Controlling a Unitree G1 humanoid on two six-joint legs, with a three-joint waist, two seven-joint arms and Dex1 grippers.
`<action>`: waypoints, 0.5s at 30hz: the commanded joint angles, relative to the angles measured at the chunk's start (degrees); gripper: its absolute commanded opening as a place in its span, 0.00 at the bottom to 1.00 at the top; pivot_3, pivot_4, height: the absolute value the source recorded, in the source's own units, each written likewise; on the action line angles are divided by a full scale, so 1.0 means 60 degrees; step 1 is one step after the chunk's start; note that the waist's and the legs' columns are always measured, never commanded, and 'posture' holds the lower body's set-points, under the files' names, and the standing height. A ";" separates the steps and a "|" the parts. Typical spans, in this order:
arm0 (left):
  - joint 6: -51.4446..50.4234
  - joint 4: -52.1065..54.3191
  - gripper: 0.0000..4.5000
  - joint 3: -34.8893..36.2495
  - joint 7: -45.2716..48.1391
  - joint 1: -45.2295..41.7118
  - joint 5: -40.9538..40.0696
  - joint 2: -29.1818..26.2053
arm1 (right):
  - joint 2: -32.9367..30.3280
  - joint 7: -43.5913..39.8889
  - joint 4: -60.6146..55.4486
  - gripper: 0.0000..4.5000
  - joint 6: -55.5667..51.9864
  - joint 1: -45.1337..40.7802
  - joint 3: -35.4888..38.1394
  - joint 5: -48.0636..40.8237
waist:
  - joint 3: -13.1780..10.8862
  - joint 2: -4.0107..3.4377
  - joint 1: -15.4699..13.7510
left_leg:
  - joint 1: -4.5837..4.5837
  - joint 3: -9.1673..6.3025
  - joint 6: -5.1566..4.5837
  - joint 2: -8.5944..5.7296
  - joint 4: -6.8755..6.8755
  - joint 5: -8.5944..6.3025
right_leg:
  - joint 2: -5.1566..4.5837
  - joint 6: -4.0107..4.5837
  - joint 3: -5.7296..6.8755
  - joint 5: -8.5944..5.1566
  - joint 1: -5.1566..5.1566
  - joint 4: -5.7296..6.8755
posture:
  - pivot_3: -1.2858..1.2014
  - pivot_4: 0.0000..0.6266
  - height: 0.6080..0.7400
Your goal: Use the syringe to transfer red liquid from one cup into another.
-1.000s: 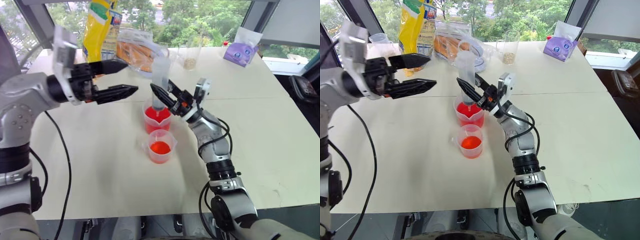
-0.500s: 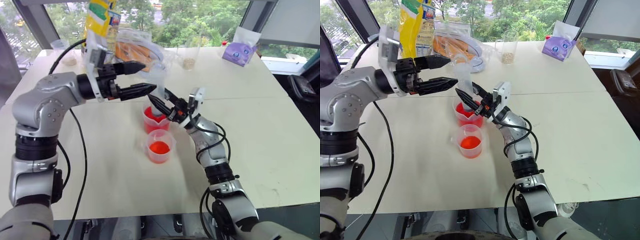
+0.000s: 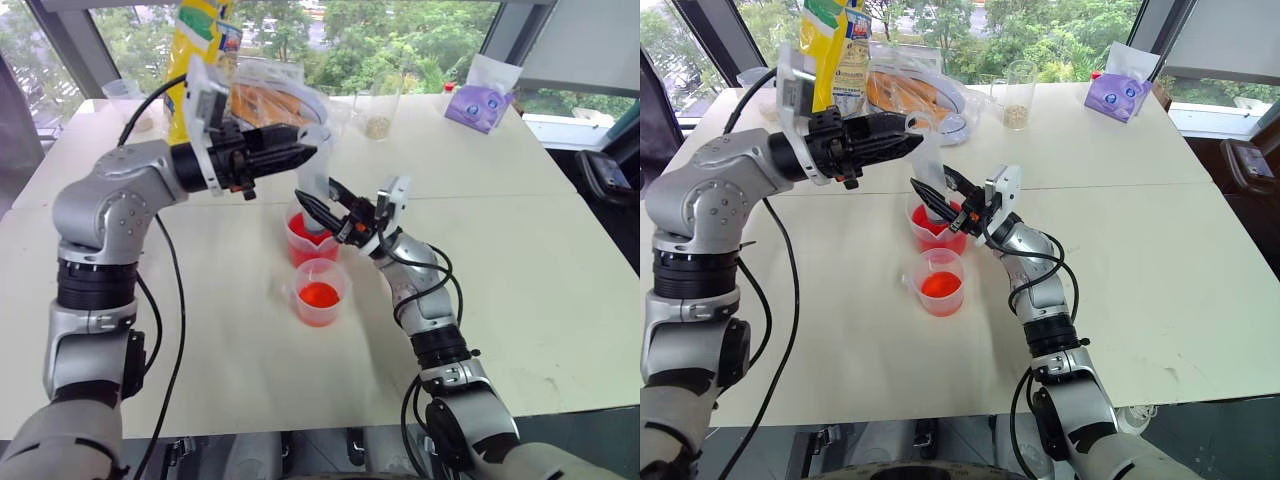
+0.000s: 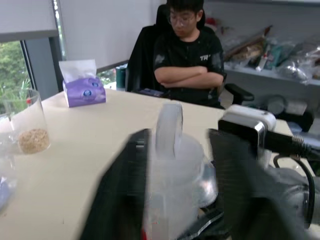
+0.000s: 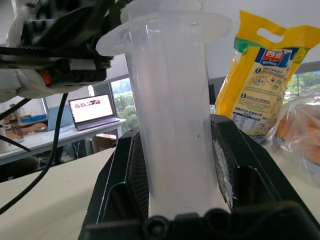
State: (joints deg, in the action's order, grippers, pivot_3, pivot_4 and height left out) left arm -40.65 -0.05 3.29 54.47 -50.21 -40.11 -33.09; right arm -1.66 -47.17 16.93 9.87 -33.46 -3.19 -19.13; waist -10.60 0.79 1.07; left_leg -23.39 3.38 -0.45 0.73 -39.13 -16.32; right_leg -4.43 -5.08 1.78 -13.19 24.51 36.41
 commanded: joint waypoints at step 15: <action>0.0436 -0.0205 0.01 0.0218 0.0109 -0.0961 0.0364 0.0231 | -0.0169 -0.0186 -0.0008 0.31 -0.0320 0.0023 -0.0297 0.0114 | 0.0000 0.0001 -0.0014 | 0.0002 -0.0001 0.0001 -0.0001 -0.0002 0.0001 | -0.0001 0.0000 0.0000 0.0000 -0.0003 0.0002 | 0.52 0.24 1.00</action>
State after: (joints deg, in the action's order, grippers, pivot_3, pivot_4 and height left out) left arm -39.58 -2.63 2.84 55.77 -52.12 -37.50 -31.81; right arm -2.44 -47.20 16.91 8.97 -33.52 -3.03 -19.36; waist -10.60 0.79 0.98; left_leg -23.38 3.37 -0.44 0.72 -39.14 -16.31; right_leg -4.44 -5.08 1.78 -13.18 24.49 36.42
